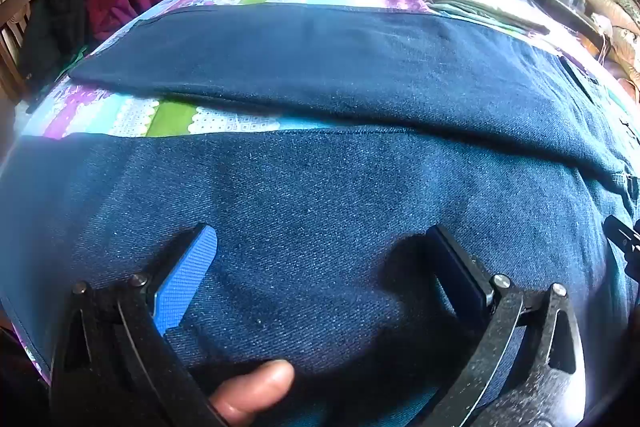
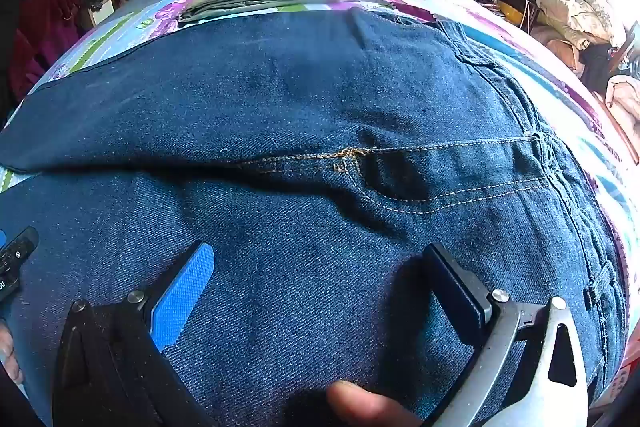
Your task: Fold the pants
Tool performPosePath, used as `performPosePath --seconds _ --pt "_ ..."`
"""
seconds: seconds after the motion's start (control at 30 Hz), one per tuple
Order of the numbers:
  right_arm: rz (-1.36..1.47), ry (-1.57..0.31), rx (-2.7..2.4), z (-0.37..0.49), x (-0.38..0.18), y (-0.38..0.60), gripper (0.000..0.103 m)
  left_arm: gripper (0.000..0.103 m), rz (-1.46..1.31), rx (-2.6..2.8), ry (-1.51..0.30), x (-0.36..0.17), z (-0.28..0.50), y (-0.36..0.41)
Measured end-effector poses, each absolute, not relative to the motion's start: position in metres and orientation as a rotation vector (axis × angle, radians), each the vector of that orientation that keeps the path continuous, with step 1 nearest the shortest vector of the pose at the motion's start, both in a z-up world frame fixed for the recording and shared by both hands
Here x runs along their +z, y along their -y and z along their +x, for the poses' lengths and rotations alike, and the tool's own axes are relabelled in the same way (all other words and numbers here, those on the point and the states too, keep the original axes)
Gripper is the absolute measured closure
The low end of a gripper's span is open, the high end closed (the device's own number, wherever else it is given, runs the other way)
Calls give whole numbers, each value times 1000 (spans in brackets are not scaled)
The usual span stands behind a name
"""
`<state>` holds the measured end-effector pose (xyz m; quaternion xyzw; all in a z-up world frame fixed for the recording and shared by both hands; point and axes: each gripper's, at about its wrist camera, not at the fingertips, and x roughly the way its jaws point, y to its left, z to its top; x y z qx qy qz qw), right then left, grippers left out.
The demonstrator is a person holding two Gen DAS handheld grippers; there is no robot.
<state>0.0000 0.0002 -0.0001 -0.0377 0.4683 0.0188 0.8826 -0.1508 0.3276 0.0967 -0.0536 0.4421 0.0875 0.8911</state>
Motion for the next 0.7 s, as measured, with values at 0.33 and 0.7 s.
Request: performPosePath --seconds 0.33,0.7 --pt "-60 -971 49 -1 0 4 0 0 -114 180 -921 97 -151 -327" --pt "-64 -973 47 0 0 1 0 0 -114 180 -921 97 -151 -327"
